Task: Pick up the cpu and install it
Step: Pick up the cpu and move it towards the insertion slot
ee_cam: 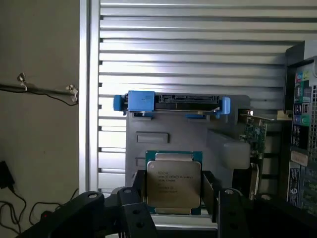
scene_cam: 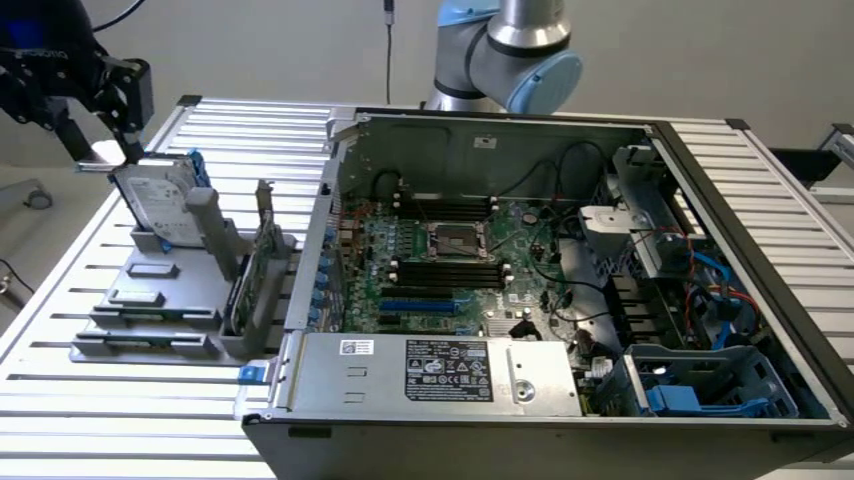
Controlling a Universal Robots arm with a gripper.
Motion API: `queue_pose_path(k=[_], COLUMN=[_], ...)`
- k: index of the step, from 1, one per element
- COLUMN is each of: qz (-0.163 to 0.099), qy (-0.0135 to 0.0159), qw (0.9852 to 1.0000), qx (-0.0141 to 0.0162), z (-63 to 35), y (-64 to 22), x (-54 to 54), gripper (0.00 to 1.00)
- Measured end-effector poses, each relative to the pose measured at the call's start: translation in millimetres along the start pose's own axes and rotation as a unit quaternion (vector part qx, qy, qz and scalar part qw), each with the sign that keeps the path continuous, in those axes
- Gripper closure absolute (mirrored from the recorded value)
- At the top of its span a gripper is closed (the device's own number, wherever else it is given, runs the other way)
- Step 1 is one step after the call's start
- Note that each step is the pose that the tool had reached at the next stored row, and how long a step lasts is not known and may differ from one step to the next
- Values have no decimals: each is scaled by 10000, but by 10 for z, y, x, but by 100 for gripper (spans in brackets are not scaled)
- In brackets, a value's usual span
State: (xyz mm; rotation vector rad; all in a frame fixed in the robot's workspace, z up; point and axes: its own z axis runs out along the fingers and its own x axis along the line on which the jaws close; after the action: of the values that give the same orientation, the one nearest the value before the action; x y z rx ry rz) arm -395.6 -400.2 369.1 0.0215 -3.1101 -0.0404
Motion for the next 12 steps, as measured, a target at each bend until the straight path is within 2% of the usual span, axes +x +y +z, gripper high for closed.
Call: queue_pose_path(k=[12], qz=[-6], qy=[5], qw=[10000], qx=[-9], z=[-17], y=[2], x=[-540], gripper=[45])
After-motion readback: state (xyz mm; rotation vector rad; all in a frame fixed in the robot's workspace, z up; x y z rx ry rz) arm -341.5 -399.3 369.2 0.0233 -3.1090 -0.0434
